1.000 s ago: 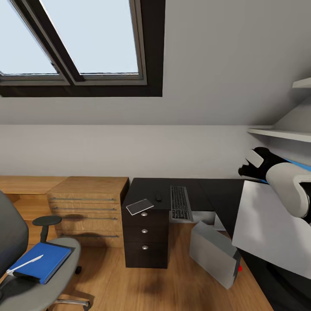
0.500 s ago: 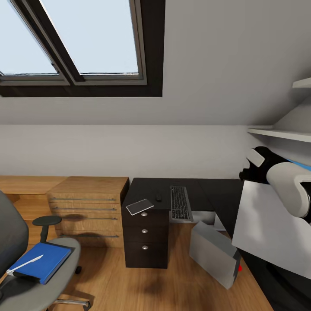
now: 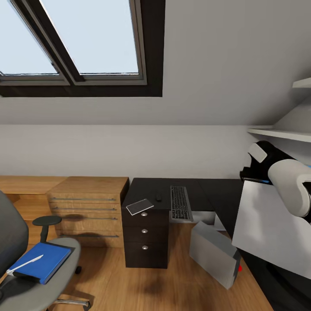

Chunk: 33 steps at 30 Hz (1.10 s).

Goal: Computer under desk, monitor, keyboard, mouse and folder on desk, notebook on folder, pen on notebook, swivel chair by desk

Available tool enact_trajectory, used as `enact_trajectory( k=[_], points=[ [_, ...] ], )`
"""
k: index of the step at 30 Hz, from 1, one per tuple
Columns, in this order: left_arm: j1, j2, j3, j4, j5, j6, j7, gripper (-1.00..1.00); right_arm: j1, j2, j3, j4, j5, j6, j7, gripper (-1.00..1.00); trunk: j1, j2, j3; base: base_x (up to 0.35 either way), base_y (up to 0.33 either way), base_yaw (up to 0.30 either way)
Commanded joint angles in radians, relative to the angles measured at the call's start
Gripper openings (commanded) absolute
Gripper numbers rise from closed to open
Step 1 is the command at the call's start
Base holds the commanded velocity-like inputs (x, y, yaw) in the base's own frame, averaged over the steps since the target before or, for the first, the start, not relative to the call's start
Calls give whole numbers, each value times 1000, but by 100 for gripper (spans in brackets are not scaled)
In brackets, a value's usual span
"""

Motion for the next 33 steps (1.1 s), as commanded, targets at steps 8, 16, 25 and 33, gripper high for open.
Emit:
enact_trajectory(
  k=[8, 16, 25, 33],
  points=[
    [0, 0, 0, -2, 7, 1, 2, 100, -1, 3, 2, 17, -11, 8, -45, 100, 0, -1, -1, 0, 0, 0],
    [0, 0, 0, -2, 7, 2, 2, 100, -1, 6, -1, 34, -12, 8, -54, 100, 0, -1, -1, -138, 0, 0],
    [0, -2, 0, -2, 7, 3, 2, 100, -1, 10, -1, 38, -12, 8, -69, 100, 0, -1, -1, -129, 0, 0],
    [0, -5, -1, -2, 8, 2, 2, 100, -1, 43, -1, 39, -12, 6, -84, 100, 0, -1, -1, -115, 0, 0]
  ],
)
